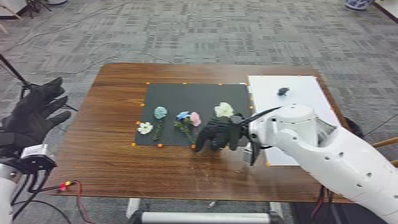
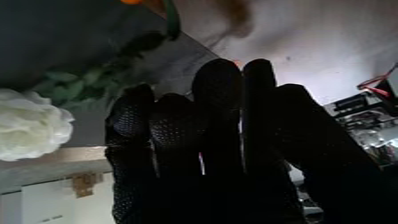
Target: Arrange flowers
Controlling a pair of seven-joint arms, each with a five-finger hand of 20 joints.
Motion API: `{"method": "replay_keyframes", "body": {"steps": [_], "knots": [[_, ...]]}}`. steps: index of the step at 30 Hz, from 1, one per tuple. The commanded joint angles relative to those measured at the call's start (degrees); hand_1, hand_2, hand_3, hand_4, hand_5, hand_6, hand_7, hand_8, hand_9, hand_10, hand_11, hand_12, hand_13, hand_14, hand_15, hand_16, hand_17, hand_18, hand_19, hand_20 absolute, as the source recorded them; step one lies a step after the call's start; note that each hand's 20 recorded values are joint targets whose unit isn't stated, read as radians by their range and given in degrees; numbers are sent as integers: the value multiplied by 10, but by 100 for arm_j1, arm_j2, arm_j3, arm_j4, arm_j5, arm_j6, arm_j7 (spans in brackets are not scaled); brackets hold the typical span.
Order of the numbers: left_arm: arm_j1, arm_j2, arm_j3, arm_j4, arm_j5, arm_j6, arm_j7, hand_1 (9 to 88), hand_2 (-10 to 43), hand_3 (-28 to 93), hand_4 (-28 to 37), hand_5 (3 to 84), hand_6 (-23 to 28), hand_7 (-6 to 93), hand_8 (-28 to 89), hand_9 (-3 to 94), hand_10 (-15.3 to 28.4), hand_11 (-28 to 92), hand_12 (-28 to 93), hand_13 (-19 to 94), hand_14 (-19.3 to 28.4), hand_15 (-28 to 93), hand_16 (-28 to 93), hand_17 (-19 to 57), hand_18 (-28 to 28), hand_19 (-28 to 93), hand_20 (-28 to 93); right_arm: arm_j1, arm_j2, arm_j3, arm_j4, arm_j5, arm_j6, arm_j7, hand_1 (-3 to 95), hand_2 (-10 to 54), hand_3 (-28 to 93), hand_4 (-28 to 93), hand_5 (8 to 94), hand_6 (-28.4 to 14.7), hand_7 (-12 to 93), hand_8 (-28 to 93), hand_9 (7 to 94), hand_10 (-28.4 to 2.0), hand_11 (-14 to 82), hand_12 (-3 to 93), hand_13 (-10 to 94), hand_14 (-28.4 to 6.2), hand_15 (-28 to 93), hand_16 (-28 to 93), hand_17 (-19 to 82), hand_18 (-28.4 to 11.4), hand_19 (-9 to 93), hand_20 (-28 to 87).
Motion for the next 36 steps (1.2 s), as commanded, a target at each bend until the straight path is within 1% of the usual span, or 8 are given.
{"method": "replay_keyframes", "body": {"steps": [1,3,14,18,21,23,27,36], "knots": [[7,-24,-1,-10,-12,6,-31,299,-31,451,-283,176,13,187,-81,103,79,168,204,11,107,334,-46,-144,190,307,104,149,-210,-98,94,-185,86,27,199,198,932,-97,475,51,189,-153,701,-111,512,574,592,-142,817,443,271,-232,798,556],[0,-26,5,-12,-16,23,-21,300,-31,448,-283,176,13,187,-81,103,78,168,205,11,107,333,-46,-144,190,307,104,157,-230,-108,131,-228,36,52,190,207,932,-90,476,51,187,-152,717,-111,515,556,592,-142,818,442,271,-232,798,555],[40,-41,-24,-23,-15,13,-12,299,-31,450,-283,176,13,188,-81,104,78,168,205,11,107,334,-47,-144,190,308,105,154,-202,-133,157,-390,34,20,198,182,932,-91,486,52,193,-155,717,-111,517,551,593,-141,817,441,271,-232,798,555],[25,-35,-14,-24,-20,21,-25,299,-32,450,-283,176,13,188,-81,104,78,168,205,11,107,334,-47,-144,190,308,104,142,-202,-105,119,-406,-9,-58,243,106,932,-113,486,52,194,-157,721,-109,501,570,594,-140,817,439,271,-232,798,554],[24,-37,-18,-19,-17,14,-16,301,-31,448,-283,176,13,188,-81,103,78,167,204,11,107,334,-47,-144,190,308,104,117,-165,-73,71,-365,-4,-150,251,89,932,-131,486,52,195,-157,721,-110,503,567,595,-141,817,438,273,-231,798,553],[18,-33,-19,-20,-25,21,-23,299,-32,452,-283,176,13,187,-81,103,78,167,205,11,106,334,-46,-144,190,308,104,64,-123,-39,29,-293,63,-190,244,91,932,-142,486,52,195,-157,719,-111,511,559,594,-140,816,441,273,-231,798,553],[31,-42,-34,-24,-20,22,-14,299,-31,449,-283,176,13,188,-81,104,78,166,205,12,107,334,-47,-144,190,308,104,0,-99,44,-41,-326,-18,-244,209,123,932,-161,474,48,189,-154,709,-115,564,491,591,-140,814,441,272,-230,798,551],[23,-49,-33,-16,-13,20,-30,298,-32,452,-283,177,12,188,-81,104,78,166,206,11,107,332,-47,-145,190,309,104,-60,-78,107,-70,-281,-154,-294,202,117,932,-169,471,46,186,-151,701,-115,570,451,592,-141,810,442,273,-230,798,549]]}}
